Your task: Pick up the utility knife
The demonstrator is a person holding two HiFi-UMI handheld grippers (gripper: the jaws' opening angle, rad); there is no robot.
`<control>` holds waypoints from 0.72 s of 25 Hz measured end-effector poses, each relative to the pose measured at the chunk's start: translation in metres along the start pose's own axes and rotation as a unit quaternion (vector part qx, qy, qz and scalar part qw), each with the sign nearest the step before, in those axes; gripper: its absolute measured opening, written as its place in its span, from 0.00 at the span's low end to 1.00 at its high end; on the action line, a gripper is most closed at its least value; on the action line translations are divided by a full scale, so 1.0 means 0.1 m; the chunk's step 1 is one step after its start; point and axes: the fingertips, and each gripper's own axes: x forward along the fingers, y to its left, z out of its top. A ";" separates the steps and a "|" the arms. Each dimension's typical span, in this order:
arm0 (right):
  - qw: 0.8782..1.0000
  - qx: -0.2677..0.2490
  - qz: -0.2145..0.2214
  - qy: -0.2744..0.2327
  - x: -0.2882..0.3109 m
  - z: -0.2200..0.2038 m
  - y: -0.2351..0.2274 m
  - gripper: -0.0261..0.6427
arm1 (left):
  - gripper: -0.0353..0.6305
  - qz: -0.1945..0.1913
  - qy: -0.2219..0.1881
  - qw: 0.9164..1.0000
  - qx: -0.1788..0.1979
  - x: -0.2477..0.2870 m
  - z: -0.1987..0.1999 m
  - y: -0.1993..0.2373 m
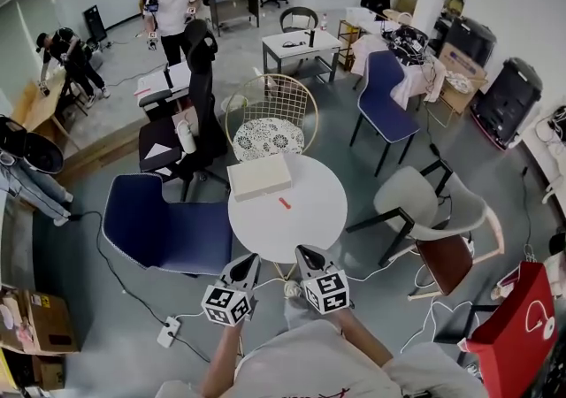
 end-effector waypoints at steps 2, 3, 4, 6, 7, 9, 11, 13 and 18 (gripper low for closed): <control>1.000 -0.002 0.006 0.003 0.14 0.05 -0.07 0.06 | 0.07 0.006 0.000 1.000 -0.005 0.13 0.04 0.11; 1.000 -0.003 0.009 0.005 0.21 0.07 -0.10 0.06 | 0.07 0.009 -0.001 1.000 -0.008 0.19 0.06 0.17; 1.000 -0.004 0.012 0.008 0.27 0.08 -0.14 0.06 | 0.07 0.012 -0.001 1.000 -0.012 0.26 0.08 0.22; 1.000 -0.004 0.017 0.012 0.39 0.13 -0.23 0.06 | 0.07 0.016 -0.002 1.000 -0.017 0.39 0.13 0.28; 1.000 -0.005 0.018 0.013 0.45 0.16 -0.29 0.06 | 0.07 0.016 -0.003 1.000 -0.017 0.47 0.16 0.30; 1.000 -0.005 0.020 0.011 0.58 0.25 -0.42 0.06 | 0.07 0.017 -0.005 1.000 -0.015 0.62 0.24 0.36; 1.000 -0.006 0.022 0.006 0.74 0.34 -0.54 0.06 | 0.07 0.021 -0.007 1.000 -0.013 0.76 0.32 0.44; 1.000 -0.007 0.026 0.003 0.86 0.43 -0.63 0.06 | 0.07 0.026 -0.007 1.000 -0.010 0.88 0.39 0.53; 0.999 -0.010 0.032 -0.003 1.15 0.61 -0.87 0.06 | 0.07 0.034 -0.010 0.999 -0.001 1.21 0.56 0.70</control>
